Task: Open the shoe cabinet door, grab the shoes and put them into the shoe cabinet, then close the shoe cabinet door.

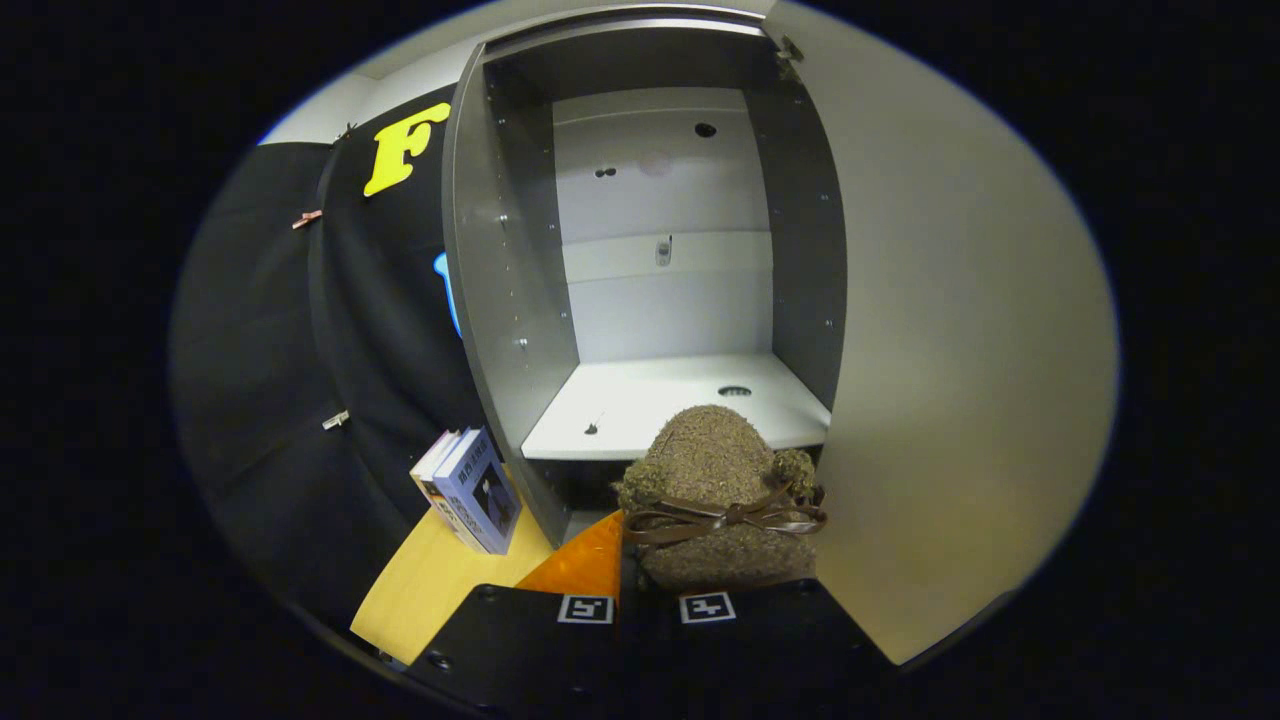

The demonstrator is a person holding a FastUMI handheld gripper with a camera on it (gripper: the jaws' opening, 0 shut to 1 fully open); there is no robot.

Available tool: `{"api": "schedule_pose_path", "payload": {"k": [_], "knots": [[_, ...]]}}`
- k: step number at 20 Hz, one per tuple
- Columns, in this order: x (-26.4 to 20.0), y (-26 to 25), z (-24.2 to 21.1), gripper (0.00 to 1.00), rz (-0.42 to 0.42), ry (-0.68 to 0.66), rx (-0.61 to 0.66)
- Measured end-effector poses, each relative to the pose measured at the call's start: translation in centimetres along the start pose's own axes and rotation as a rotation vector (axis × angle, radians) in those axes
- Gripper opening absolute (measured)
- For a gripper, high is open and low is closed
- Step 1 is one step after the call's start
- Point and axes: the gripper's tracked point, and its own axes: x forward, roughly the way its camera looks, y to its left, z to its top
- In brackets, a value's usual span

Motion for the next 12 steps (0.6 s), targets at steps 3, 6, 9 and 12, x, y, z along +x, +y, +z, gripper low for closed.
{"api": "schedule_pose_path", "payload": {"k": [3,6,9,12], "knots": [[3.0,0.2,3.1,0.09,0.003,0.014,0.009],[7.9,0.5,6.4,0.09,-0.007,0.003,0.008],[12.5,0.2,8.0,0.09,-0.029,0.026,-0.009],[17.3,-0.3,9.1,0.09,-0.050,0.043,-0.030]]}}
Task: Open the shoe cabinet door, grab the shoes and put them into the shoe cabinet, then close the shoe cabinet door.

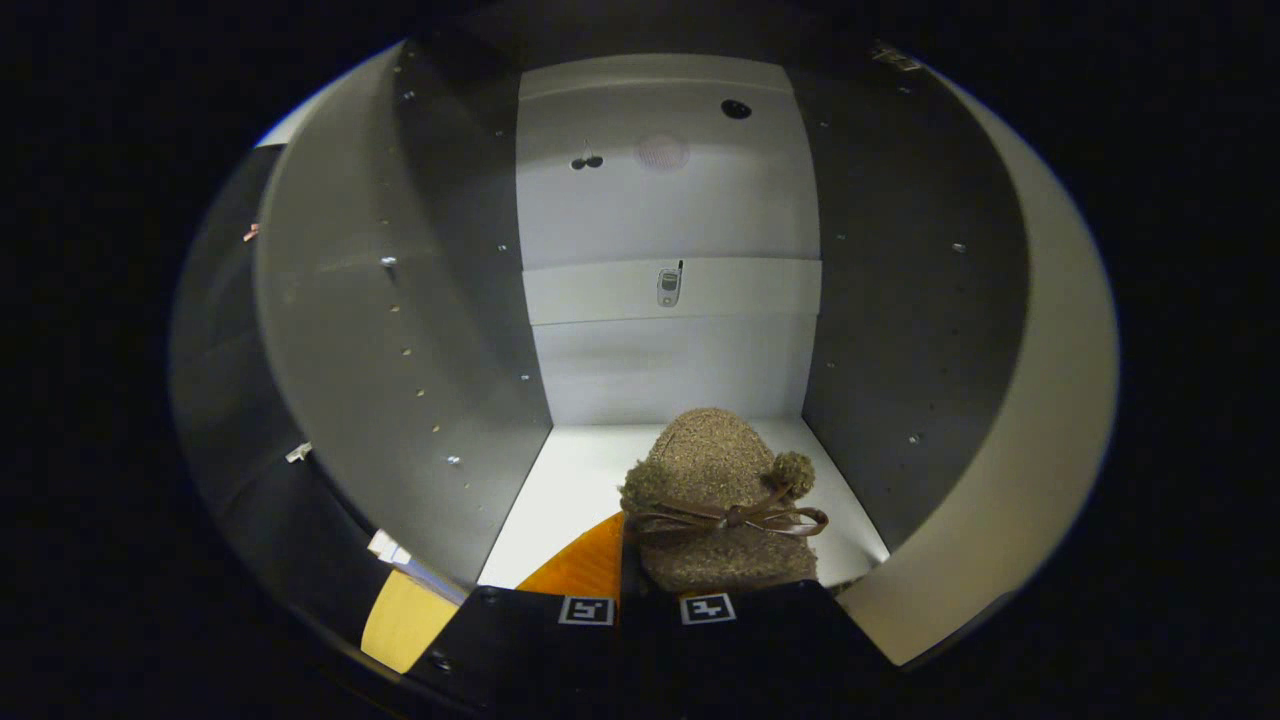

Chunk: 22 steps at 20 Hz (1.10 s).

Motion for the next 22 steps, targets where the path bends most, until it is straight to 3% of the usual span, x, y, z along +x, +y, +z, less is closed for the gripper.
{"api": "schedule_pose_path", "payload": {"k": [11,18,22], "knots": [[13.0,-1.4,-1.3,0.09,-0.076,0.093,0.002],[15.9,-2.4,-3.0,0.09,-0.121,0.152,0.001],[15.7,-2.2,-3.2,0.15,-0.134,0.167,0.022]]}}
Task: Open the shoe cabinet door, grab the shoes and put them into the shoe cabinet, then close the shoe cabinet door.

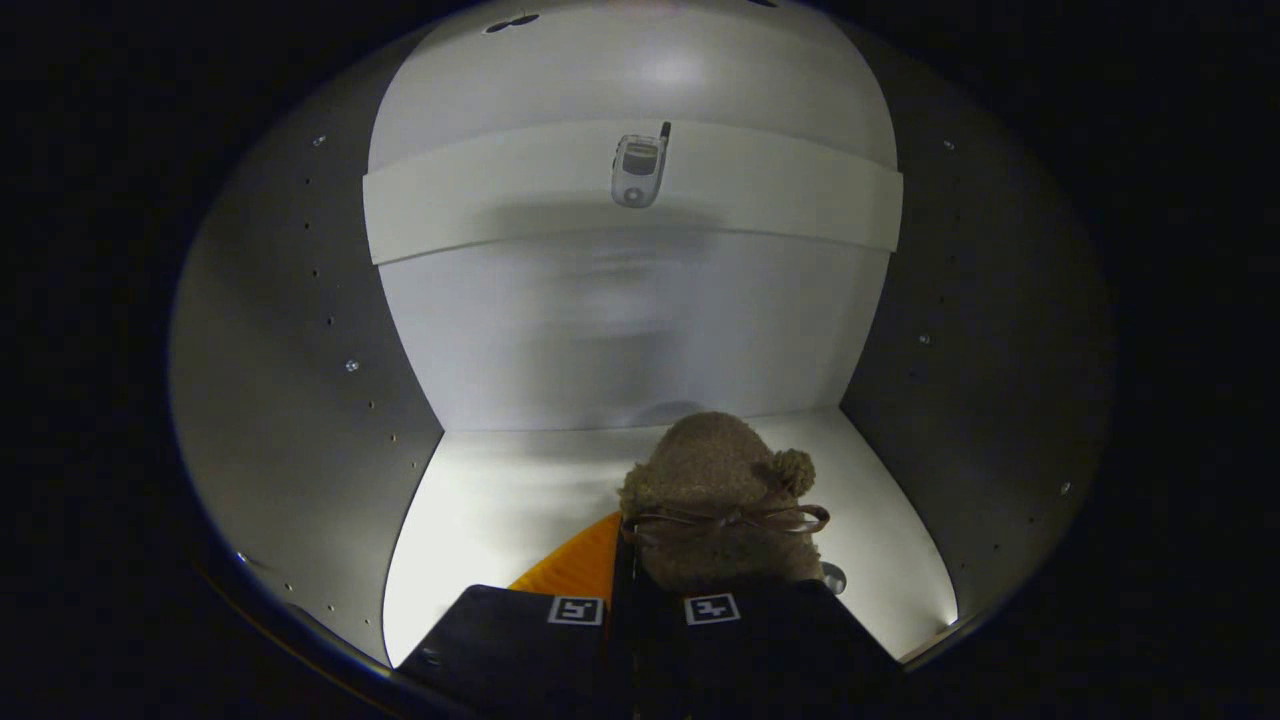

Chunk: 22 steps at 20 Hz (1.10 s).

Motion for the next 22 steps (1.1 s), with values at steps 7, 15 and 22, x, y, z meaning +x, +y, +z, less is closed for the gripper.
{"api": "schedule_pose_path", "payload": {"k": [7,15,22], "knots": [[-2.7,0.4,0.1,0.55,0.035,0.005,0.008],[-7.9,-0.1,0.6,0.95,0.084,-0.033,0.051],[-14.1,-2.1,2.9,0.98,0.092,-0.195,0.080]]}}
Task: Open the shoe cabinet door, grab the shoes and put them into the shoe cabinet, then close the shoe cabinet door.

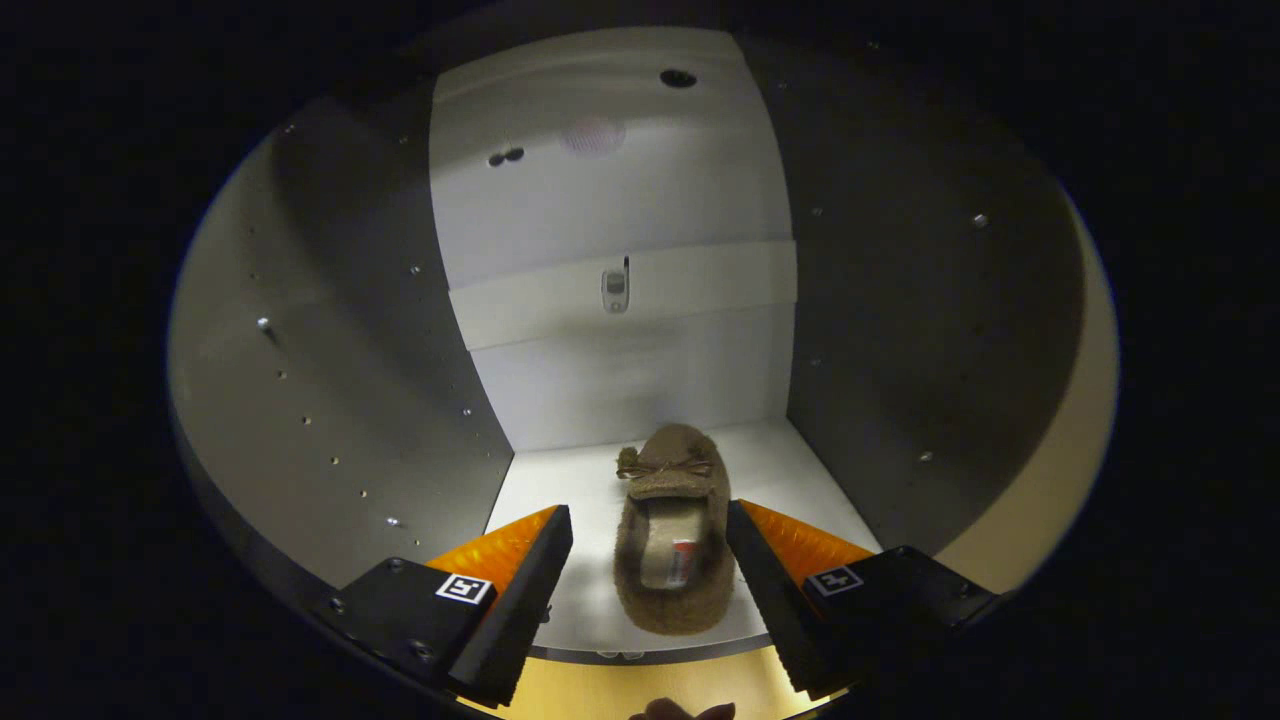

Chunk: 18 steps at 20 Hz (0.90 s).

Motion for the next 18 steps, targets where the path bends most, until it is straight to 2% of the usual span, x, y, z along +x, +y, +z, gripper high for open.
{"api": "schedule_pose_path", "payload": {"k": [7,13,18], "knots": [[-10.5,-0.4,2.3,0.98,0.008,-0.223,-0.045],[-20.8,-1.0,-0.1,0.98,0.000,-0.324,-0.079],[-28.6,-3.1,-3.8,0.98,-0.001,-0.334,-0.104]]}}
